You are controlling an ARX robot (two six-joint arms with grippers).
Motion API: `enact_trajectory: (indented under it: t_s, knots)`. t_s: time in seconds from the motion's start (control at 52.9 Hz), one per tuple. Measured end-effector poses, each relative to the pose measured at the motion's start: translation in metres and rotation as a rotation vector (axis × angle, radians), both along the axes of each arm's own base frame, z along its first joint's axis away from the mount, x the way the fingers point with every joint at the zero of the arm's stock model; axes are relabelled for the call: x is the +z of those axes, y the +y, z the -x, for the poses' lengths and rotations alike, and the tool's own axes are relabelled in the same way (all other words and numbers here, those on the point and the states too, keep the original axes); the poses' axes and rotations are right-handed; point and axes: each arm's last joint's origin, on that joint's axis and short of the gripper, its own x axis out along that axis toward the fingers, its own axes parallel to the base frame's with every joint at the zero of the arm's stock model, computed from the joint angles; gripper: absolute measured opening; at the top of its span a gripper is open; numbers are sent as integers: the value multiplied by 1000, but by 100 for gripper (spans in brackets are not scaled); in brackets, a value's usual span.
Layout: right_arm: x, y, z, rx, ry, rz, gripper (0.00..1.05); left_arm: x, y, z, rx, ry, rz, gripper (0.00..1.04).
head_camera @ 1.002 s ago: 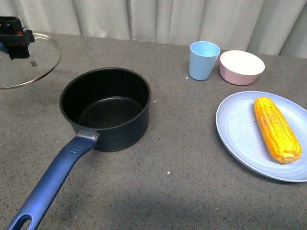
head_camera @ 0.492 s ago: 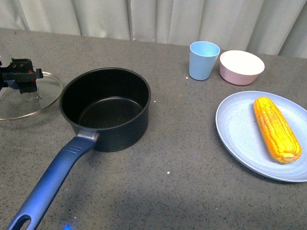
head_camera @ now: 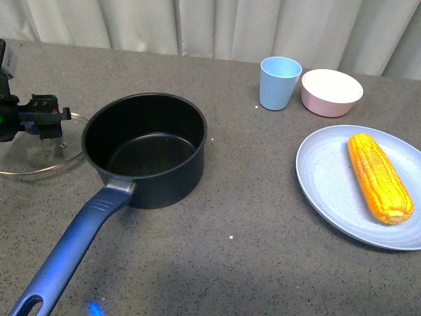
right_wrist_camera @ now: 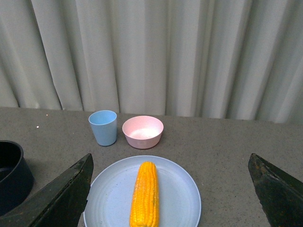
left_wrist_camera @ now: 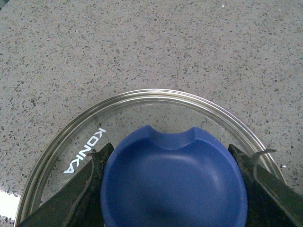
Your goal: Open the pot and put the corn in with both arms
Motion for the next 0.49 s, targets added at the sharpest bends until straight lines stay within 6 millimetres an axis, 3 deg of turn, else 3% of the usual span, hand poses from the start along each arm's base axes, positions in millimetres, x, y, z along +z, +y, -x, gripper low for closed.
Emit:
enact_trajectory:
  t_s: [0.435,0.492]
  knots:
    - [0,0,0,0,0,0,96,-2,-4,1,-20,31,-17,63]
    - [0,0,0,0,0,0,96,-2,-4,1,-27,30,-15,73]
